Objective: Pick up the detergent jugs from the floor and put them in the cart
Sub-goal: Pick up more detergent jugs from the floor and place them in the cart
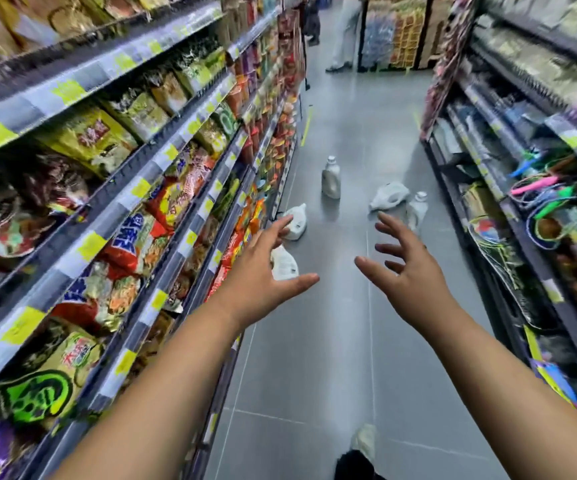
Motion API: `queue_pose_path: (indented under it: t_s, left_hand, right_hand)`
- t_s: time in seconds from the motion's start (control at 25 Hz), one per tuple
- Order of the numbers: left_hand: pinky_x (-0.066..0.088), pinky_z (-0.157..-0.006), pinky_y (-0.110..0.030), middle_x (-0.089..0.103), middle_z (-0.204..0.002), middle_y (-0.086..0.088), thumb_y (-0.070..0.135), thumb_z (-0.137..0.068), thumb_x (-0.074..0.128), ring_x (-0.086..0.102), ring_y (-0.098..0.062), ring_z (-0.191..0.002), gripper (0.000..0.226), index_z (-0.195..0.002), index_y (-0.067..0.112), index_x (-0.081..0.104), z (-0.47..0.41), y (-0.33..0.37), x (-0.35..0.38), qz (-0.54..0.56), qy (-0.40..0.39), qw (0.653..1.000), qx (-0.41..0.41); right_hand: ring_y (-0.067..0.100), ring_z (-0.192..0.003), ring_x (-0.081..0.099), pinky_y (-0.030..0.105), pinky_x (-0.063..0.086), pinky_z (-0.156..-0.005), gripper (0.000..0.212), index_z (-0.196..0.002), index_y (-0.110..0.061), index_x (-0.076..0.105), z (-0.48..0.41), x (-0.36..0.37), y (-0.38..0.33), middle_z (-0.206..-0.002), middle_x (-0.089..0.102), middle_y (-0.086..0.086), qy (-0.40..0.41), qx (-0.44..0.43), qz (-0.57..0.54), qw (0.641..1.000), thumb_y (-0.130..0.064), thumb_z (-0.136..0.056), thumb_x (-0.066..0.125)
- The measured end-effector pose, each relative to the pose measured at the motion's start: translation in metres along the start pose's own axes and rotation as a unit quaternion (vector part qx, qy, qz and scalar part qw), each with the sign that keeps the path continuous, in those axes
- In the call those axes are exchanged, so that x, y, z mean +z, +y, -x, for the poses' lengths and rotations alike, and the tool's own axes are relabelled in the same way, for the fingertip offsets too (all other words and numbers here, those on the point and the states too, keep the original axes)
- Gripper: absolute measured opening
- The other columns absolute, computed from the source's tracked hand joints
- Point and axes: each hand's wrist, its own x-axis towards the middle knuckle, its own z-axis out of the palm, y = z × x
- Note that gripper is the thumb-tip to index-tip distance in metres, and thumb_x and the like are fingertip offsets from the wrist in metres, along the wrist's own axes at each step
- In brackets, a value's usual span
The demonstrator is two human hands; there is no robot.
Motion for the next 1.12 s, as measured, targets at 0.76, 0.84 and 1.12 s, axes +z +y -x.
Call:
queue_pose_path:
  t_s: [0.76,0.84,1.12]
  left_hand:
    - [0.038,-0.105,-0.030,0.045,-0.141,0.010,0.045,-0.077,0.076,0.044,-0.005,-0.128,0.085,-0.146,0.039,0.027,-0.550,-0.087,-0.013,0.032,0.010,0.999,-0.017]
    - [0.037,-0.105,-0.029,0.045,-0.141,0.010,0.043,-0.078,0.076,0.044,-0.006,-0.128,0.084,-0.145,0.040,0.027,-0.606,-0.099,-0.019,0.028,-0.009,0.999,-0.018]
    - [0.036,-0.105,-0.028,0.044,-0.141,0.010,0.038,-0.080,0.075,0.042,-0.005,-0.128,0.082,-0.146,0.039,0.026,-0.791,-0.139,-0.012,0.030,-0.046,0.998,-0.036]
  right_hand:
    - [0.014,-0.111,0.055,0.029,0.042,-0.091,0.066,-0.134,-0.044,0.039,-0.525,0.005,0.127,-0.133,0.048,-0.010,-0.006,0.049,0.044,0.998,-0.028,-0.080,0.075]
    - [0.014,-0.111,0.055,0.028,0.041,-0.092,0.068,-0.137,-0.040,0.040,-0.573,0.011,0.139,-0.133,0.048,-0.010,0.006,0.064,0.039,0.997,-0.029,-0.081,0.075]
    - [0.011,-0.112,0.054,0.031,0.043,-0.095,0.069,-0.138,-0.042,0.039,-0.734,0.022,0.202,-0.132,0.046,-0.013,0.015,0.108,0.034,0.993,-0.030,-0.081,0.075]
